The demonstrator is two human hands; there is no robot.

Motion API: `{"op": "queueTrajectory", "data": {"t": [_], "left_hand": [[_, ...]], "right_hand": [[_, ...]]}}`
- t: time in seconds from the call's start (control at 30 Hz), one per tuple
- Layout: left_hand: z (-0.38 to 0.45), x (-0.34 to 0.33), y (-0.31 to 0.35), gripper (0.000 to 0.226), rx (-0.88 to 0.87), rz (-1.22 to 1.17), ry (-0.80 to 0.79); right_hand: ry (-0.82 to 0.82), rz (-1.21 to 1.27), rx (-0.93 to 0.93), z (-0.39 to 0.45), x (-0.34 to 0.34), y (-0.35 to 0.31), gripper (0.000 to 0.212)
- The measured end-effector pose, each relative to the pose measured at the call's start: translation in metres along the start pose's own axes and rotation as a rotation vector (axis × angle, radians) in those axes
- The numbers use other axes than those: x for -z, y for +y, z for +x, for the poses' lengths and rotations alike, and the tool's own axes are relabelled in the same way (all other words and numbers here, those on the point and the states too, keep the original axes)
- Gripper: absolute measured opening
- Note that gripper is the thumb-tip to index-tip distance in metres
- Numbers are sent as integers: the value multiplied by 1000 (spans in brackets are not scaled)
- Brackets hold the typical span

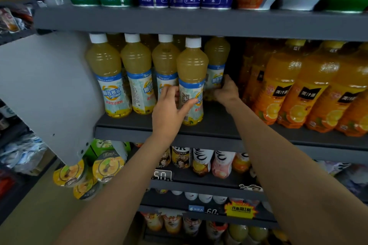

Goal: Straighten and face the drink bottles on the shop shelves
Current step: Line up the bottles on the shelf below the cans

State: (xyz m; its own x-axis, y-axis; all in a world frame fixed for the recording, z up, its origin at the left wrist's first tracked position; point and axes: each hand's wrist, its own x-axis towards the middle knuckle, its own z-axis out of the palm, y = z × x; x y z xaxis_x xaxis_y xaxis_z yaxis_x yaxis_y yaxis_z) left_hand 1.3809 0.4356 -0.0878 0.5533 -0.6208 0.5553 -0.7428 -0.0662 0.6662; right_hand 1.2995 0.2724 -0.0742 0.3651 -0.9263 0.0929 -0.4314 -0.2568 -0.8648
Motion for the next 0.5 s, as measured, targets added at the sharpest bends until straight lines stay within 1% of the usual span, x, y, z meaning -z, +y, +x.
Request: {"op": "queueTrajectory", "data": {"t": [0.07,0.1,0.17,0.23,0.3,0.4,0.5], "left_hand": [[0,0,0,53,0,-17,0],[0,-1,0,53,2,-32,0],[0,-2,-1,52,10,-57,-3],[0,-1,0,51,20,-68,-10],[1,0,2,51,19,-73,-25],[1,3,2,49,9,-75,-38],[2,2,1,49,-3,-72,-34]], "right_hand": [[-97,76,-10,0,6,1,65],[-111,78,-5,2,7,-1,69],[-97,26,4,4,5,-7,82],[-65,-76,-16,4,-2,-15,95],[-21,-128,-32,3,-5,-19,101],[-1,-124,-16,7,-5,-17,94],[-53,22,-27,11,8,-6,76]]}}
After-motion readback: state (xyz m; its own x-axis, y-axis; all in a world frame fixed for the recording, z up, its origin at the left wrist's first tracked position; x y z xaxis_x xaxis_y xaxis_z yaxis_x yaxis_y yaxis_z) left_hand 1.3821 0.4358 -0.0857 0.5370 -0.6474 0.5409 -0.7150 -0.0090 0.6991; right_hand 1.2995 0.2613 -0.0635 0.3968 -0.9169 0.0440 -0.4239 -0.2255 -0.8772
